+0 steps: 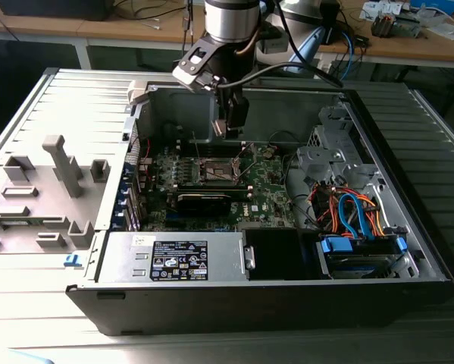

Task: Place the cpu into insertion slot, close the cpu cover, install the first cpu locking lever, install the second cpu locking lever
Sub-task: 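Place the cpu into insertion slot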

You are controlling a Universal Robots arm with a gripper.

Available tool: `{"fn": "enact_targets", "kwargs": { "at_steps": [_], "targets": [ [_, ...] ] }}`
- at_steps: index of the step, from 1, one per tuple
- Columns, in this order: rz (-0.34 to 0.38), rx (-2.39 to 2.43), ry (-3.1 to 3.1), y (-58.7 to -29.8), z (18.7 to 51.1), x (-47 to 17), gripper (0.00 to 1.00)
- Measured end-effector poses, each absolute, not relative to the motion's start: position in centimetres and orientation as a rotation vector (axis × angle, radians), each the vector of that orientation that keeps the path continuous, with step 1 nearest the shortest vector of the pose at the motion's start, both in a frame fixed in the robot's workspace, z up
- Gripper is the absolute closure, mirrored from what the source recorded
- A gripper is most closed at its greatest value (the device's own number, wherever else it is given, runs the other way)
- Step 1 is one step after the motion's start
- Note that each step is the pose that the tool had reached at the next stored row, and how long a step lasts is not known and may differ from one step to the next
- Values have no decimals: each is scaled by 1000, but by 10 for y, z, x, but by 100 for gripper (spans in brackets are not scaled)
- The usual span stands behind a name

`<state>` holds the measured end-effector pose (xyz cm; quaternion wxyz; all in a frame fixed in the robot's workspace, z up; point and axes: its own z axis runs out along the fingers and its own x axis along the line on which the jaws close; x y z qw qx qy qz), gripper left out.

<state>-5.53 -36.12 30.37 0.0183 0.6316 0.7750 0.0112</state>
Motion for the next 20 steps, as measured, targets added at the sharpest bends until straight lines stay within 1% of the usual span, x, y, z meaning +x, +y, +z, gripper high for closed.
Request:
{"fn": "enact_targets", "kwargs": {
  "at_steps": [20],
  "targets": [
    [31,2066,2315,-361,300,-55,45]
  ]
}}
